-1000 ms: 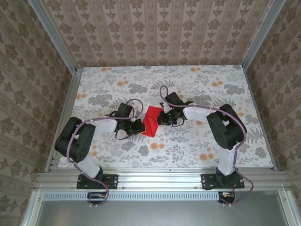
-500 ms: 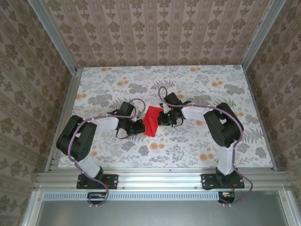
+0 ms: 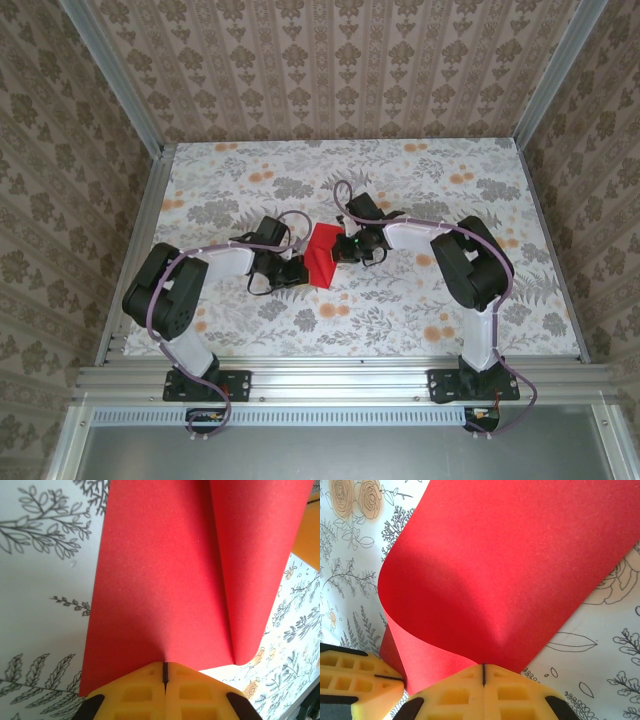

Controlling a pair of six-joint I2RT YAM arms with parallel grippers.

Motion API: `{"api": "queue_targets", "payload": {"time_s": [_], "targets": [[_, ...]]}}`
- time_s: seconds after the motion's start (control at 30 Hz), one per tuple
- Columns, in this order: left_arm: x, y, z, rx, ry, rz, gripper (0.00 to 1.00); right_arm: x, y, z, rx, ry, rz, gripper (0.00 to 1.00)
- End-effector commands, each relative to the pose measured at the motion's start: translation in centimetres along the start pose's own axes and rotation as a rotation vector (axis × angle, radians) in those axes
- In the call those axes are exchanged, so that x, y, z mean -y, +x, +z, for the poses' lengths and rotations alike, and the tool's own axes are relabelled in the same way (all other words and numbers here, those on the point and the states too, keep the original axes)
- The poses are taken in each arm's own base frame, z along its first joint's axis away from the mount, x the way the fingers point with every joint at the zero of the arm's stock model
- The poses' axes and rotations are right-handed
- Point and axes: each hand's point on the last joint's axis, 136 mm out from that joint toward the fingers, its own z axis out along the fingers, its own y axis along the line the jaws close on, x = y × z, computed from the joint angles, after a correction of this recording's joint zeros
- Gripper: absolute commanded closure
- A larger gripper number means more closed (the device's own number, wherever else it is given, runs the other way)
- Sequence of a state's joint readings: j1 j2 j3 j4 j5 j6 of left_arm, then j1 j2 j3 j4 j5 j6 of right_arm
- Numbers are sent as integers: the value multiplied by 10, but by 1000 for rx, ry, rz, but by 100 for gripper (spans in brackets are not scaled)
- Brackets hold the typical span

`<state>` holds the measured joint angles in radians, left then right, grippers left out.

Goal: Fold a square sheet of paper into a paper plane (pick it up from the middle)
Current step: Fold the triangle a second time at the center of the table.

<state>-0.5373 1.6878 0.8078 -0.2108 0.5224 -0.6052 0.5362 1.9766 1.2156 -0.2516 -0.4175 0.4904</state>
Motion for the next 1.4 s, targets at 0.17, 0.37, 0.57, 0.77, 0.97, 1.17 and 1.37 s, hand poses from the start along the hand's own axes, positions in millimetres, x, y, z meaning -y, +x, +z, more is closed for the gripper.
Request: {"api": "queue_targets", "payload": {"time_s": [0.17, 0.37, 0.57, 0.77, 0.97, 1.17, 1.37], "targets": [[-1, 1, 1, -21, -23, 22, 96, 10, 4, 6, -28, 55, -15, 100], [0, 1, 1, -22, -21, 25, 96, 12, 3, 7, -26, 69, -13, 100], [1, 2, 2, -26, -18, 33, 96, 14, 2, 9, -28, 79, -15, 100], [6, 0, 0, -23, -11, 41, 96, 22, 8, 14, -60, 108, -1, 100], [39, -23, -18, 61, 85, 81, 89, 30, 15, 17, -91, 137, 10, 100], [65, -49, -30, 189, 203, 70, 78, 33, 18, 18, -102, 145, 13, 100], [57, -58, -17, 219, 218, -14, 71, 33, 20, 20, -111, 140, 16, 100]]}}
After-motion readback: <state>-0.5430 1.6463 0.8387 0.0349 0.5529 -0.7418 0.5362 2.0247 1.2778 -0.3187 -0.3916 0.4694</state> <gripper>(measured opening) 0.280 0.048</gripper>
